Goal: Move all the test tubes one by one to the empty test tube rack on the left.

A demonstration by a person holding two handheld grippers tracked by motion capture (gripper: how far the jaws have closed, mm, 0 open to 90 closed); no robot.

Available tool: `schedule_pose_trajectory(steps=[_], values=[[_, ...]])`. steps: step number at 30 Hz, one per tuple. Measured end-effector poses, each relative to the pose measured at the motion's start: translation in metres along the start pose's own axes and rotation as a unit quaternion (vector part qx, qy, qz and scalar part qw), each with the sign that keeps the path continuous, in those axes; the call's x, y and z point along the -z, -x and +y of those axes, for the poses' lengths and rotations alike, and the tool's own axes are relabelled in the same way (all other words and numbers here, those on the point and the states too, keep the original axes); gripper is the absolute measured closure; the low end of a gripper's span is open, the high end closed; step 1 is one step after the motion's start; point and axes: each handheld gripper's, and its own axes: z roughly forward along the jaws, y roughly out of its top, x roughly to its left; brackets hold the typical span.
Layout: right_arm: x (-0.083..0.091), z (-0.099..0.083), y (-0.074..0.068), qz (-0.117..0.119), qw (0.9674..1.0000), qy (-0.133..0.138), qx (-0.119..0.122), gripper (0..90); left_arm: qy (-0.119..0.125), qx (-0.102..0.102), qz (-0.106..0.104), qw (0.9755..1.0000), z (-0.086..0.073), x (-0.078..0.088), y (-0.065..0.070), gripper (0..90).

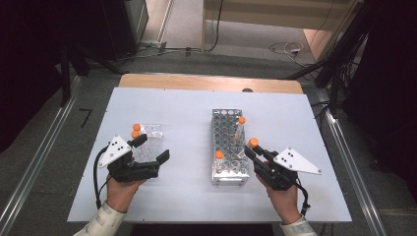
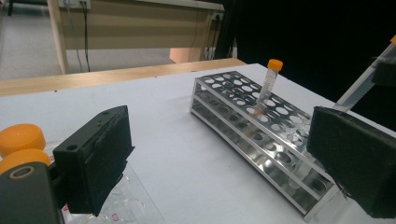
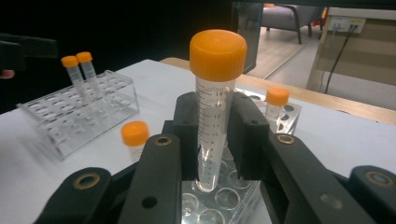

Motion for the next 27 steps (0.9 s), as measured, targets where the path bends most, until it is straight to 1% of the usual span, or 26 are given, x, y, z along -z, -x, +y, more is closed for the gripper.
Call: schedule_pose_trajectory(steps=[6,9,11,12,15,22,27], values=[[0.009,-0.001,-0.011,0.027,0.9996,-0.001,0.005,72.3,0.003,-0.008,-0.004,1.0,0.0,0.0,0.007,7.4],[0.008,-0.002,-0.018,0.044,0.999,-0.001,0.004,72.4,0.0,-0.012,-0.008,0.9999,0.0,-0.001,0.009,7.5],[0.006,-0.004,-0.022,0.059,0.9982,-0.003,0.001,72.3,0.001,-0.011,-0.012,0.9999,-0.001,-0.001,0.01,7.5],[0.005,-0.004,-0.024,0.068,0.9977,-0.005,-0.005,72.3,0.0,-0.012,-0.012,0.9999,-0.001,-0.001,0.011,7.4],[0.003,-0.005,-0.031,0.084,0.9964,-0.011,-0.005,72.4,0.0,-0.012,-0.015,0.9998,0.0,-0.001,0.012,7.5],[-0.001,-0.008,-0.043,0.107,0.9941,-0.018,0.002,72.3,0.007,-0.019,-0.026,0.9995,0.0,0.0,0.021,8.8],[-0.006,-0.011,-0.051,0.118,0.9926,-0.026,0.008,72.3,0.002,-0.022,-0.036,0.9991,-0.001,-0.001,0.026,8.8]])
